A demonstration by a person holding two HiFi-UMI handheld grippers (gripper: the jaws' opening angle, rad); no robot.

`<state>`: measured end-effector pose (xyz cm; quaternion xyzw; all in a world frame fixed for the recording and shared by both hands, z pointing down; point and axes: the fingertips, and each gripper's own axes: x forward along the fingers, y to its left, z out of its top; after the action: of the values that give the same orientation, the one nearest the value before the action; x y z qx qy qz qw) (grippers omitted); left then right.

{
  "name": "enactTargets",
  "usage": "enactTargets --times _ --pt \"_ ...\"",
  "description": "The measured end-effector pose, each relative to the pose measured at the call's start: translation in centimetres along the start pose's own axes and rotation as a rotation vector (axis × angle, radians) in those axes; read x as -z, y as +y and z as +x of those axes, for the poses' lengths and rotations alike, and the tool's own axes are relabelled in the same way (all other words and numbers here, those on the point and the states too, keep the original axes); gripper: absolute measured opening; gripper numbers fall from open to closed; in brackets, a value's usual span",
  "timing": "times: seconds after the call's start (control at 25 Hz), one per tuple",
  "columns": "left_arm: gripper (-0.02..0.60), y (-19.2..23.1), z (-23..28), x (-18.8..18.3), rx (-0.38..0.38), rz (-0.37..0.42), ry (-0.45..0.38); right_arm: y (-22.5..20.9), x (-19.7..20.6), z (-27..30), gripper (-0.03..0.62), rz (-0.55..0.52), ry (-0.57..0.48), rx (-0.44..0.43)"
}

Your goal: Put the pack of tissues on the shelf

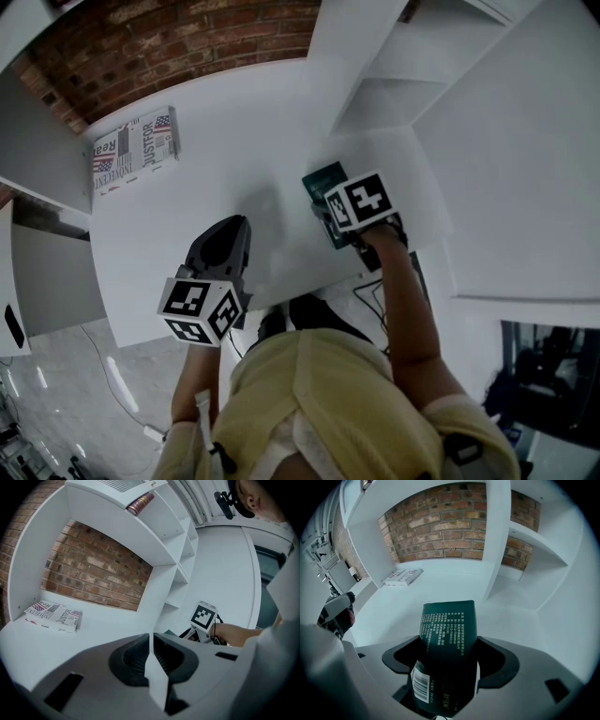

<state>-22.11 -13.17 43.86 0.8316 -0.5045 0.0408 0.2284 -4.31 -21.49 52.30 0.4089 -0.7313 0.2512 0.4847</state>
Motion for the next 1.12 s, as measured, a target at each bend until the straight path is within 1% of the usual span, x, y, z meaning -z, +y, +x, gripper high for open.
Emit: enactTargets --times 0.32,0.64,0.84,0.96,1.12 --pt "0.028 -1.2 0.2 -1.2 0.038 0.051 -0.011 1.0 -0.8 -4.4 0.365 -0.027 -0.078 -0.009" --pt "0.028 -3.0 -0.9 -2.3 0.104 0.124 -0.022 1.9 -0.9 -10.1 0.365 -0.039 -0.174 -0.008" --pt "0.028 -4.5 -1.6 -3.7 0.155 0.176 -0.054 1.0 -1.1 -13.3 0.365 -0.036 -0.219 0.034" --pt "0.028 -5.0 -1.8 -4.5 0.165 0.202 -0.069 0.8 -1.1 -14.6 0.365 -0.041 -0.232 0.047" --pt "0.028 -5.9 -1.4 -5.4 0.167 0.212 -0.088 0.5 -1.3 -15.3 0.365 -0.057 -0.253 0.026"
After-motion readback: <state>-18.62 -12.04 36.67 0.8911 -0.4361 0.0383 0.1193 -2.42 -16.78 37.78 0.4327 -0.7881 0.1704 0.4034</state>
